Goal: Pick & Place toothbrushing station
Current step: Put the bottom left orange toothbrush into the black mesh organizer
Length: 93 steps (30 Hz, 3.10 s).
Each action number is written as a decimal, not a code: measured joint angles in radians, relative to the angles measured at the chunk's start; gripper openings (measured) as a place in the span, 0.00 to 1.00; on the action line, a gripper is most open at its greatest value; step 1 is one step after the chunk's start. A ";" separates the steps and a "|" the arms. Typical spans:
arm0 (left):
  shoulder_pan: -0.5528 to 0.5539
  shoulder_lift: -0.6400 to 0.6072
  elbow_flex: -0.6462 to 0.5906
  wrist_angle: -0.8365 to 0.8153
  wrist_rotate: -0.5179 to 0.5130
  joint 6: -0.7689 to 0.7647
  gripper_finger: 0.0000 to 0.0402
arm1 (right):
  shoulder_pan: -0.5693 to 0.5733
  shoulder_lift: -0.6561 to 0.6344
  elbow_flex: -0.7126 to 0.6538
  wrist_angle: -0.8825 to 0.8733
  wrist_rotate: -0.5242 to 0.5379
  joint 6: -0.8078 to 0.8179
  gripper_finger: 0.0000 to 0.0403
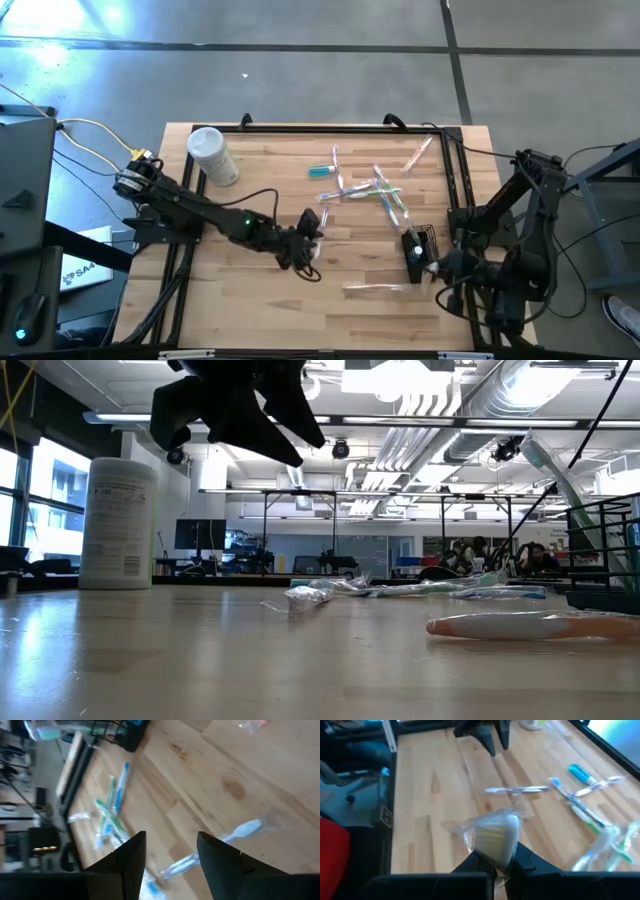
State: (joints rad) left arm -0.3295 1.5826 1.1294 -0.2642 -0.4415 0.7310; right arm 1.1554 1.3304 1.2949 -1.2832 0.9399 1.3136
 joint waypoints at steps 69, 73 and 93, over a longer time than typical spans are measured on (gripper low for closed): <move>0.087 0.000 0.000 0.029 0.434 -0.294 0.43 | -0.003 0.183 -0.230 -0.053 -0.079 0.605 0.04; 0.087 0.000 0.000 0.030 0.434 -0.292 0.43 | -0.003 0.183 -0.230 -0.036 -0.088 0.606 0.08; 0.087 0.000 0.000 0.030 0.434 -0.287 0.43 | -0.003 0.170 -0.211 -0.076 -0.087 0.601 0.50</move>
State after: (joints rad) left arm -0.2421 1.5829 1.1297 -0.2340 -0.0074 0.4438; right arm 1.1519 1.5005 1.0844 -1.3596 0.8529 1.9148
